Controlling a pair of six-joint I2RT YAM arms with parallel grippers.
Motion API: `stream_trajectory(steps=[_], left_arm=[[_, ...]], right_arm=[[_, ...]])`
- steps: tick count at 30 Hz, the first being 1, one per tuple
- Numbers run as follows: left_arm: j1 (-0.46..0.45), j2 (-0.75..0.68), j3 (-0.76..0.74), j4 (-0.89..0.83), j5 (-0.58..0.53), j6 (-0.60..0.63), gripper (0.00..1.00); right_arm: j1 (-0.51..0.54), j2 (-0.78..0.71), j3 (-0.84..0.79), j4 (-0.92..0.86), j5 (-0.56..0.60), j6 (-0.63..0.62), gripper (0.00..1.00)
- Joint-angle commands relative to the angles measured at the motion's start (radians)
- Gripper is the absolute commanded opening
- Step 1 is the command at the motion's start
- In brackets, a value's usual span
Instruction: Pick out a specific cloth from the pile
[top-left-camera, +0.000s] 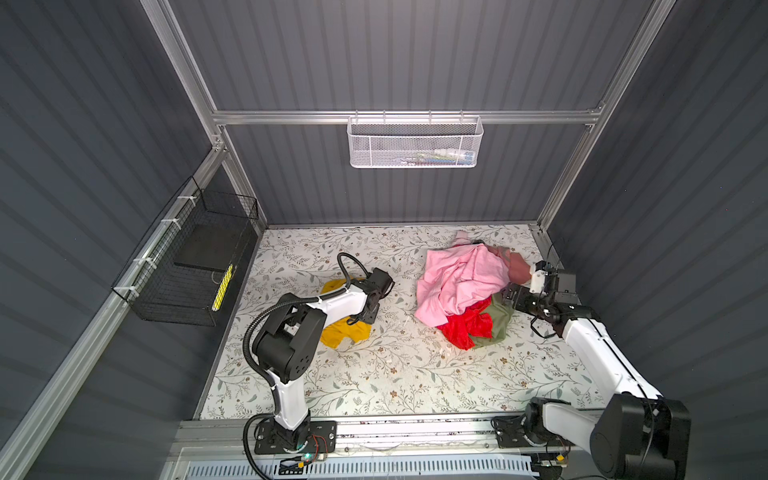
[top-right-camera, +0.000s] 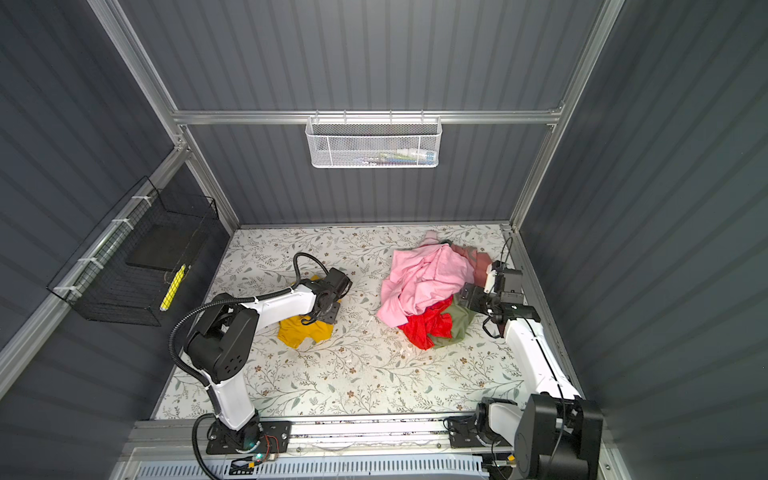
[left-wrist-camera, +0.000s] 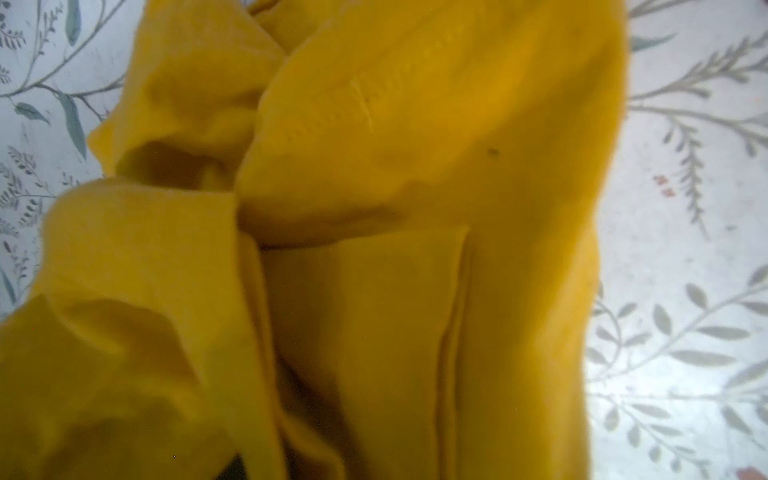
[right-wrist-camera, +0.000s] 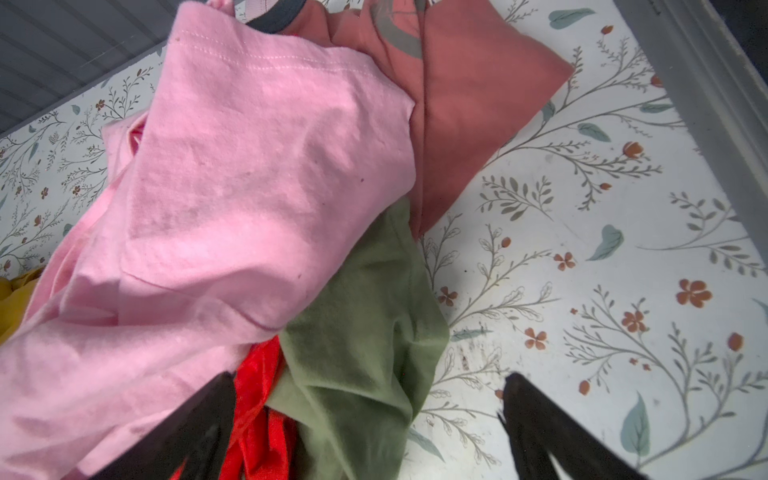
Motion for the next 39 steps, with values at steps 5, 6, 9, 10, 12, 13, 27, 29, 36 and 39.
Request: stream_trajectory(steps=[5, 6, 9, 10, 12, 13, 27, 29, 36, 39], left_arm=[[0.004, -0.026, -0.039, -0.003, 0.099, 0.036, 0.00], [0.006, -0.046, -0.039, 0.002, 0.092, 0.037, 0.00], [0.008, -0.116, -0.035, 0.028, 0.075, 0.064, 0.00], [0.008, -0.140, -0.030, 0.034, 0.066, 0.076, 0.00], [0.007, -0.194, -0.011, 0.037, 0.024, 0.103, 0.00], [0.008, -0.218, 0.003, 0.037, -0.002, 0.126, 0.00], [0.008, -0.308, 0.192, 0.118, -0.310, 0.603, 0.00], [0.020, -0.297, 0.182, 0.189, -0.304, 0.685, 0.00], [0.167, -0.225, 0.087, 0.472, -0.249, 0.856, 0.00], [0.232, -0.190, 0.037, 0.567, -0.173, 0.860, 0.00]], right_arm=[[0.003, -0.003, 0.028, -0.017, 0.004, -0.009, 0.99], [0.004, -0.004, 0.028, -0.017, 0.003, -0.007, 0.99], [0.004, -0.009, 0.027, -0.013, -0.003, -0.008, 0.99], [0.004, -0.014, 0.025, -0.010, -0.004, -0.008, 0.99], [0.006, -0.028, 0.020, -0.002, -0.002, -0.008, 0.99], [0.005, -0.029, 0.017, 0.002, -0.003, -0.008, 0.99], [0.021, -0.154, -0.005, 0.056, 0.013, -0.008, 0.99], [0.025, -0.161, -0.013, 0.071, 0.007, -0.012, 0.99], [0.039, -0.174, -0.036, 0.105, 0.013, -0.028, 0.99], [0.043, -0.172, -0.036, 0.106, 0.014, -0.029, 0.99]])
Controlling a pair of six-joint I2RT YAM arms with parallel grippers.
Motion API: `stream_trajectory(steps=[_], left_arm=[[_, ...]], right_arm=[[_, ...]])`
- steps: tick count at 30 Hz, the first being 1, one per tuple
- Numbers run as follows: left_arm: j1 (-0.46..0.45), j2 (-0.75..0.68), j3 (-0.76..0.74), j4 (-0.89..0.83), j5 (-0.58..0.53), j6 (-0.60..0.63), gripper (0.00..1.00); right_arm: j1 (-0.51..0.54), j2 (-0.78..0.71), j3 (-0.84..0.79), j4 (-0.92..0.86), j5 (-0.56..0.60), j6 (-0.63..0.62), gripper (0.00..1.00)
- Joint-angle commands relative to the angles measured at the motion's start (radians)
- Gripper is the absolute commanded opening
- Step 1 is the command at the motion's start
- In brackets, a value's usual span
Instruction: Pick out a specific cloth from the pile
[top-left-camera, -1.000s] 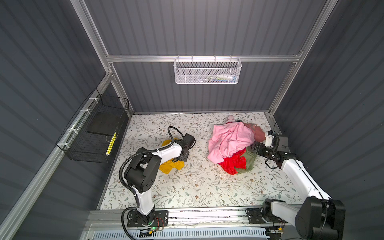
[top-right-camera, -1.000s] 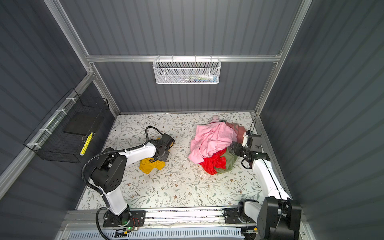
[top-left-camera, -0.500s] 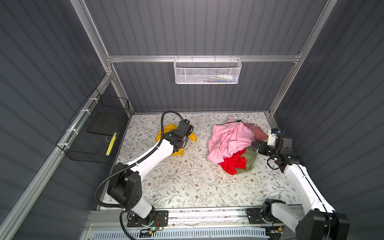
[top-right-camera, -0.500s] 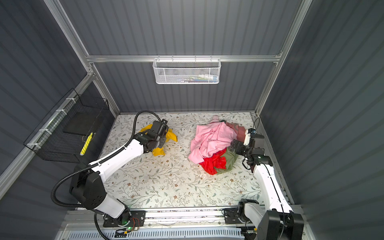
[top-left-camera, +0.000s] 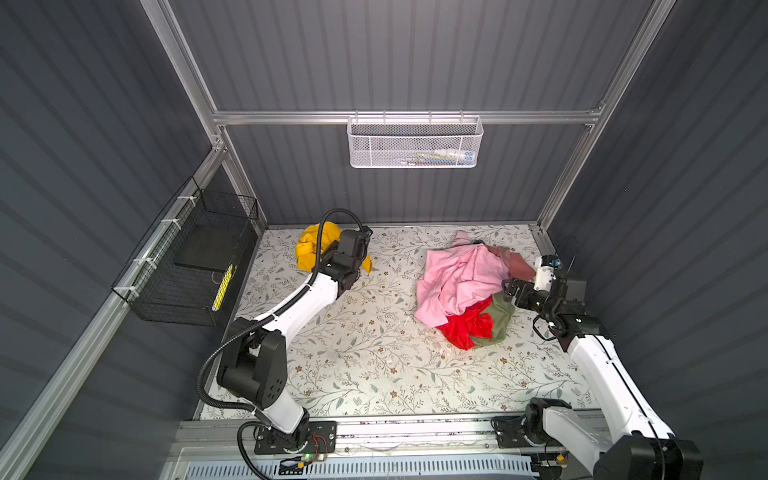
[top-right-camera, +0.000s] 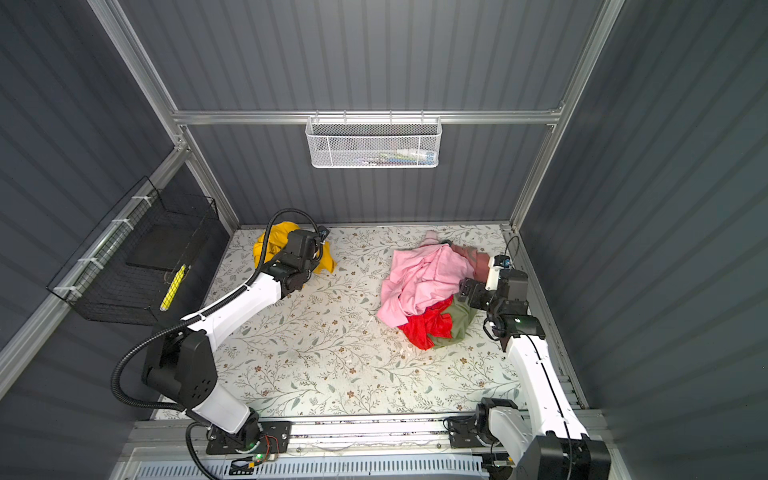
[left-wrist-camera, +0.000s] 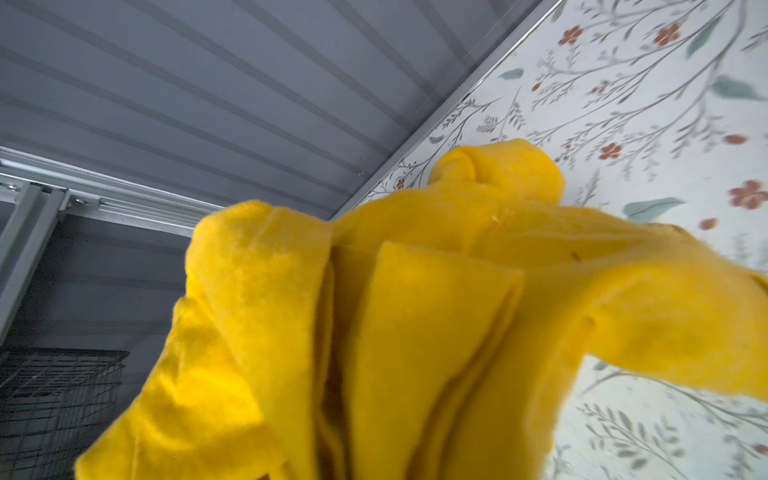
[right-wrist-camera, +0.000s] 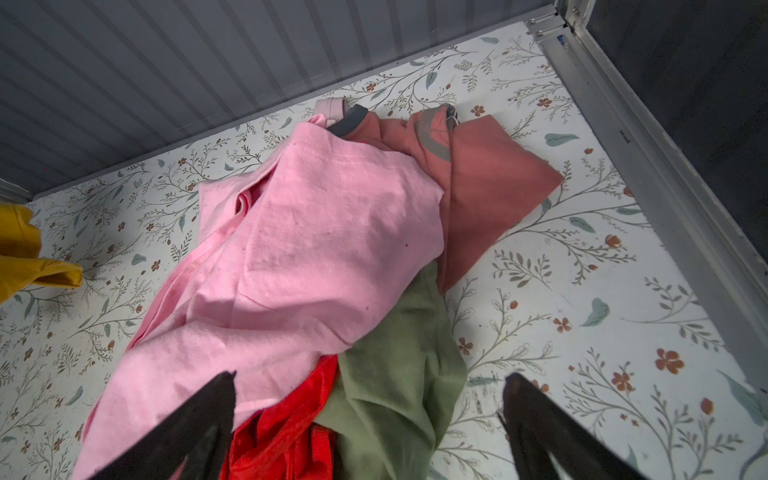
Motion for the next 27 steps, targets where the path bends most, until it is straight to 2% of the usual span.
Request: stream_trajectory(steps=[1, 8, 13, 18, 27], left_arm=[[0.054, 0.039, -0.062, 0.199, 0.074, 0.083, 0.00], [0.067, 0.160, -0.150, 0.391, 0.126, 0.139, 0.00], [0.067, 0.240, -0.138, 0.318, 0.194, 0.037, 0.00], [0.067, 0.332, -0.093, 0.221, 0.186, -0.026, 0.00], [0.074, 0.354, -0.127, 0.247, 0.258, -0.086, 0.44]], right_arm=[[0.008, -0.007, -0.008, 0.023, 0.013, -0.017, 0.99], [0.014, -0.005, -0.016, 0.026, 0.039, -0.022, 0.99], [0.017, 0.005, -0.016, 0.021, 0.054, -0.030, 0.99], [0.019, 0.029, -0.007, 0.024, 0.057, -0.031, 0.99], [0.025, 0.040, 0.001, 0.015, 0.083, -0.040, 0.99]])
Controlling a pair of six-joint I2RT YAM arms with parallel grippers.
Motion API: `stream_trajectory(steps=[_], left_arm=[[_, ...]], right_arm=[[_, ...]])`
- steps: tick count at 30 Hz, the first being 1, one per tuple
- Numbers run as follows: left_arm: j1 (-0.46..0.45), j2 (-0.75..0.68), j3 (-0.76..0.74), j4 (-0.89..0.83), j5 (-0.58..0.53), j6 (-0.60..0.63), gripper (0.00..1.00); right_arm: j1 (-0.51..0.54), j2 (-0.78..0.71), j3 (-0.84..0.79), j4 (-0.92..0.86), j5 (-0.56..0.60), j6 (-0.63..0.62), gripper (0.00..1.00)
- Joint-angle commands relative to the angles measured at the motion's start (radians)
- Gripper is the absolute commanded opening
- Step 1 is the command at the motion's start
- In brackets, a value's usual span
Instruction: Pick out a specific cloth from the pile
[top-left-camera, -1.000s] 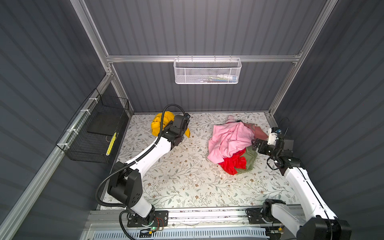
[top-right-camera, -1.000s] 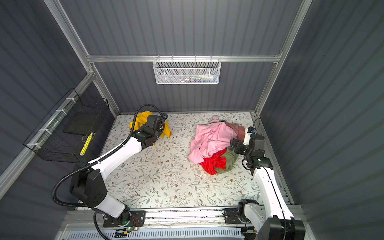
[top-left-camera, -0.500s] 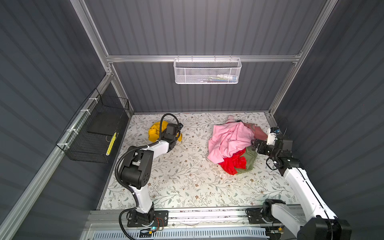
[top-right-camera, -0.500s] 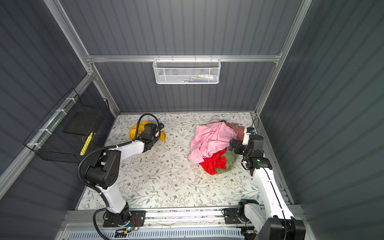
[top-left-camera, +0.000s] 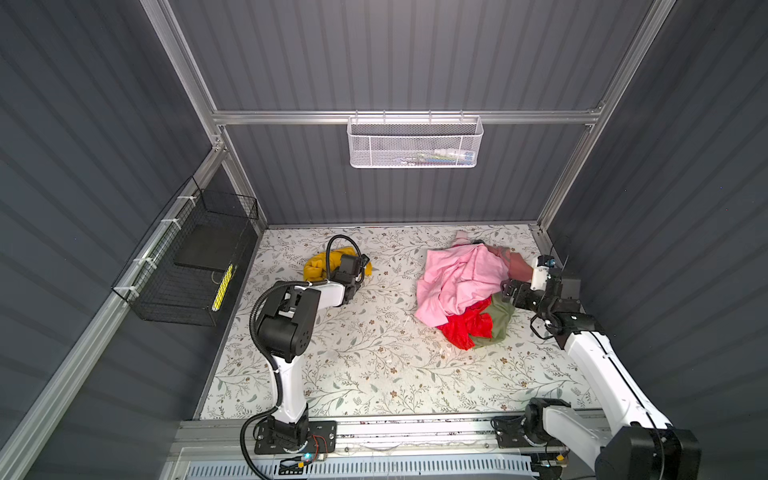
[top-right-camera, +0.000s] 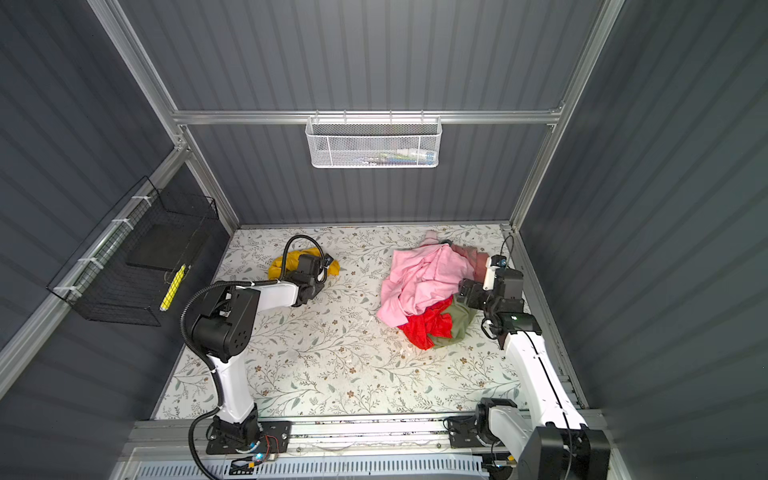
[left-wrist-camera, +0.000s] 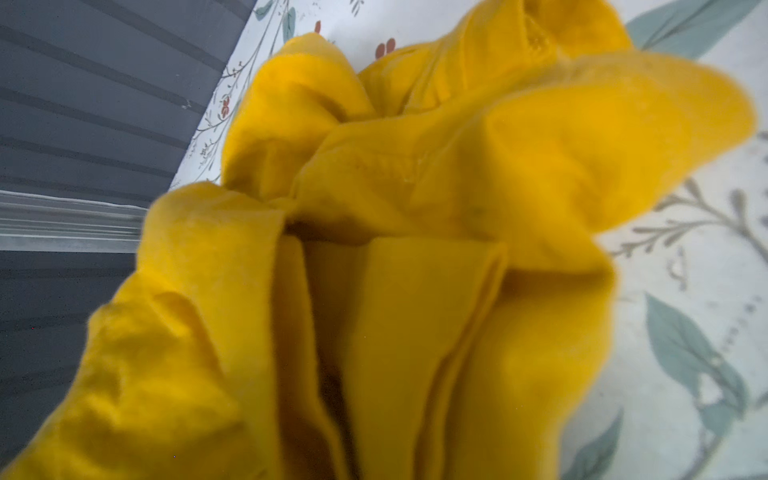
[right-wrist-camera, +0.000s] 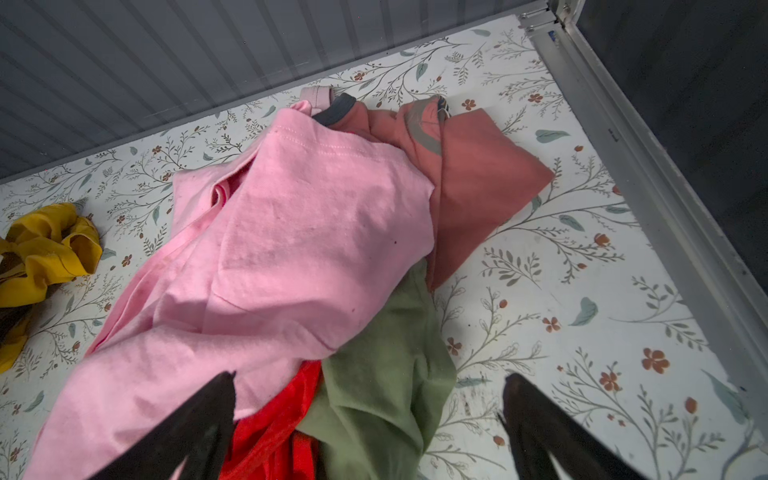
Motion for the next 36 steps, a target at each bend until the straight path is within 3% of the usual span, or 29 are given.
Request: stream_trajectory(steps=[1, 4, 9, 24, 32, 36], left_arm=[[0.006, 0.006, -0.010, -0.030, 0.078, -0.041, 0.53], [0.014, -0.031, -0.030, -0.021, 0.123, -0.056, 0.77], [0.021, -0.096, -0.054, -0.016, 0.150, -0.068, 0.99], [0.022, -0.286, -0.088, -0.011, 0.227, -0.169, 1.00], [0.095, -0.396, -0.098, -0.008, 0.279, -0.408, 1.00], [0.143, -0.401, -0.051, -0.119, 0.293, -0.567, 1.00]], right_arm=[[0.005, 0.004, 0.007, 0.000, 0.026, -0.019, 0.99], [0.003, 0.010, 0.006, 0.003, 0.035, -0.021, 0.99], [0.002, -0.003, 0.008, 0.009, 0.086, -0.029, 0.99], [0.002, -0.056, -0.009, 0.100, 0.069, -0.034, 0.99], [0.003, -0.093, -0.009, 0.103, 0.060, -0.042, 0.99], [0.002, -0.088, -0.009, 0.103, 0.044, -0.038, 0.99]])
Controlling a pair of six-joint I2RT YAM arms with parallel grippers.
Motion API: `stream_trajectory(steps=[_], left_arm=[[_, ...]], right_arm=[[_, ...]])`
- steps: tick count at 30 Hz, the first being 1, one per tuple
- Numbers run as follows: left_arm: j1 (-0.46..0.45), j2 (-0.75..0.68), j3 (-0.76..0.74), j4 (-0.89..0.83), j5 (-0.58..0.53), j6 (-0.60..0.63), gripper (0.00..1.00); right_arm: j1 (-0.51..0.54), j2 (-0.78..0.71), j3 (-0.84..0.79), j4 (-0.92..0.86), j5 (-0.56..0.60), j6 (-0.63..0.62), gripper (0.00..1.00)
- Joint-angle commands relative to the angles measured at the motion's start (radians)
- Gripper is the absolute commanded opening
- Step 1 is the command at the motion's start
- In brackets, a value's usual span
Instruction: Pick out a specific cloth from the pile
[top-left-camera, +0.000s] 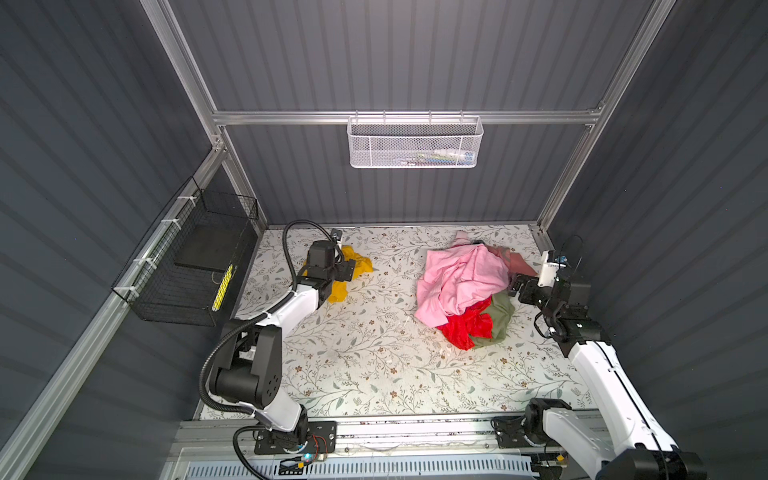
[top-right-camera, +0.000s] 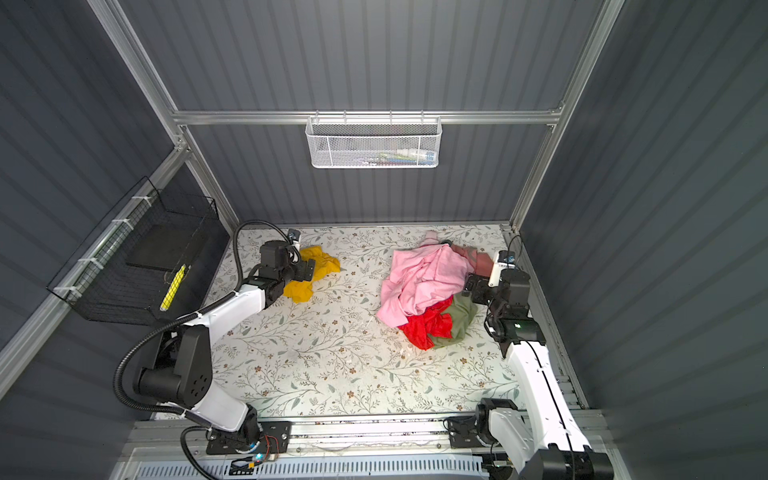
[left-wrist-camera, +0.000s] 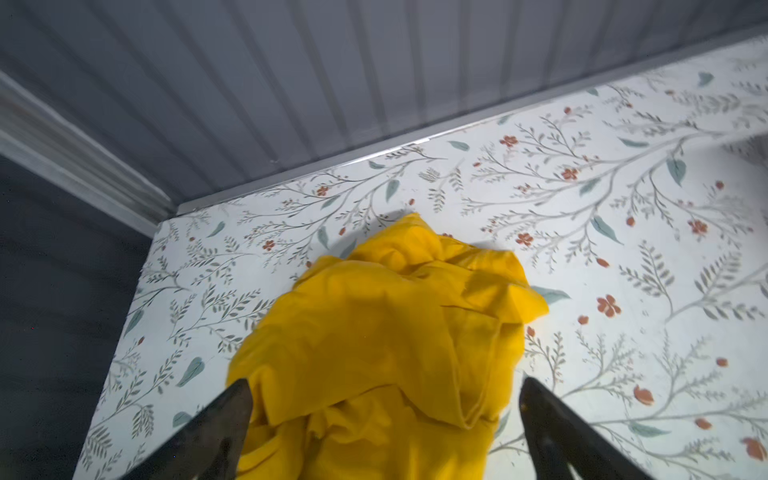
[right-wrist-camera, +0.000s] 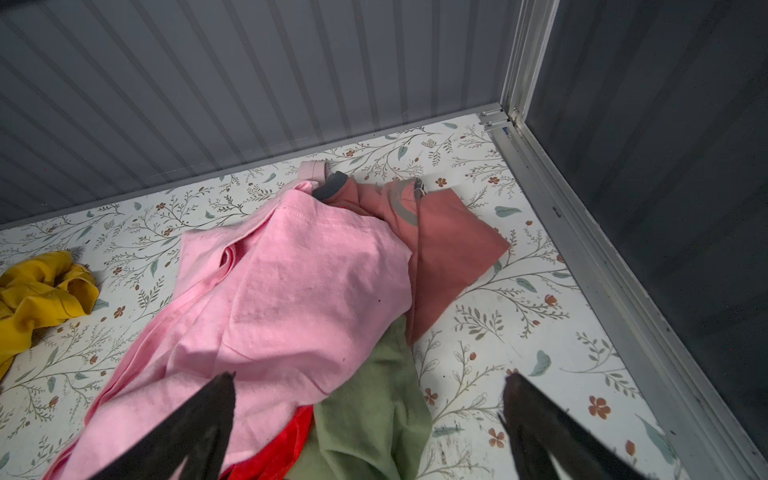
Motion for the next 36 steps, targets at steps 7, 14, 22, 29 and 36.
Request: stream_trajectory(steps=[7, 14, 22, 29, 36], left_arm=[[0.032, 0.094, 0.103, -0.270, -0.009, -0.306, 1.00], [0.039, 0.272, 0.212, -0.375, 0.050, -0.363, 1.00], [0.062, 0.423, 0.290, -0.365, 0.082, -0.334, 0.97], [0.094, 0.509, 0.429, -0.389, 0.122, -0.257, 0.94], [0.097, 0.541, 0.500, -0.441, 0.138, -0.149, 0.95]], right_arm=[[0.002, 0.019, 0.005, 0.015, -0.043, 0.001, 0.99], [0.002, 0.028, 0.006, 0.009, -0.044, 0.002, 0.99], [0.003, 0.036, 0.007, 0.005, -0.040, 0.002, 0.99], [0.003, 0.054, 0.017, 0.002, -0.041, 0.005, 0.99], [0.003, 0.066, 0.017, 0.009, -0.033, 0.002, 0.99]])
